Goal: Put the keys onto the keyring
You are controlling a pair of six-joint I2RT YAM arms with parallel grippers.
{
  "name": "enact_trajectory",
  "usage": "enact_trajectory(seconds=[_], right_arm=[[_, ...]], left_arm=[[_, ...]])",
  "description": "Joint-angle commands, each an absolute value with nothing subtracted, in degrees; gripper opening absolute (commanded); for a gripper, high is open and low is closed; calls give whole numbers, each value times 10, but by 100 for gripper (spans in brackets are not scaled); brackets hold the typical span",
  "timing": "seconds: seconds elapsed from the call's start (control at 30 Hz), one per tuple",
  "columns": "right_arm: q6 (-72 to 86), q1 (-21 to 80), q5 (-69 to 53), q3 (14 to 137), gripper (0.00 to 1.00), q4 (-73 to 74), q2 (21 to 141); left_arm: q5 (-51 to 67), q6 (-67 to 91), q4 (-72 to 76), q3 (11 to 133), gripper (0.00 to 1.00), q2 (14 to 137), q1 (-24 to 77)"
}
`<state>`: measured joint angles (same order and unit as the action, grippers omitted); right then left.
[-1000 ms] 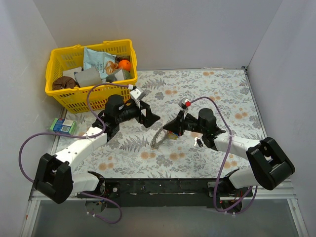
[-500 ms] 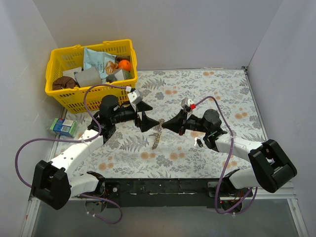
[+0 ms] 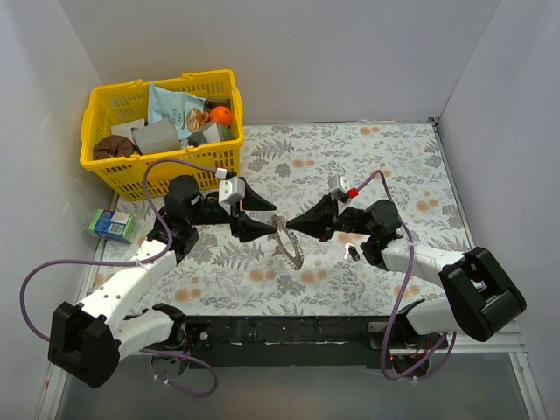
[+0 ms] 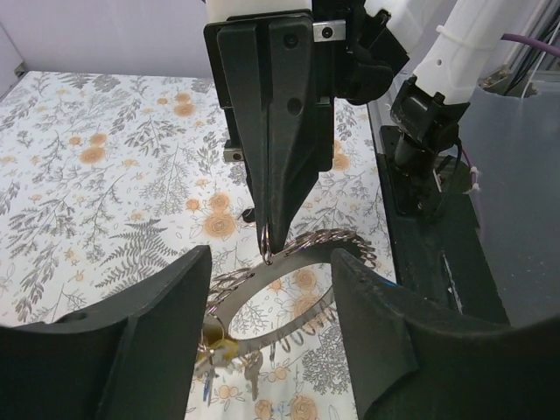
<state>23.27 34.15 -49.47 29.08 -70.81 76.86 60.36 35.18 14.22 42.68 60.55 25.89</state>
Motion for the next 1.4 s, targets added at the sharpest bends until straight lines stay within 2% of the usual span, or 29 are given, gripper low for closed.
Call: enact_trajectory(seconds=[0.0, 0.07, 0.13, 0.23, 0.43, 0.53, 0.97, 1.0, 1.1, 1.17, 1.3, 1.37], right_arm=[[264, 344, -502, 290, 1, -838, 767], [265, 344, -500, 292, 1, -838, 766], [265, 344, -499, 292, 1, -838, 765], [263, 344, -492, 291, 1, -837, 764], [258, 344, -483, 288, 1, -830, 761], [257, 344, -480, 286, 1, -827, 761], [247, 344, -462, 285, 1, -816, 758], [248, 344, -462, 285, 1, -816, 758], [249, 344, -461, 283, 1, -816, 758], [250, 344, -461, 281, 1, -816, 757], [250, 344, -464, 282, 1, -809, 756], [245, 344, -482, 289, 8, -793, 756]], left_arm=[[638, 342, 150, 435, 52, 614, 254], [653, 345, 150, 442, 48, 633, 254], [666, 352, 149, 454, 40, 645, 254], [684, 366, 148, 469, 36, 671, 255], [685, 363, 142, 479, 35, 681, 257], [684, 361, 142, 479, 31, 681, 258], [664, 362, 139, 484, 30, 699, 279], [664, 362, 139, 485, 28, 703, 279], [664, 359, 137, 490, 15, 710, 282], [660, 357, 132, 494, 1, 713, 286], [650, 341, 109, 504, 0, 715, 287], [643, 324, 87, 515, 0, 711, 287]])
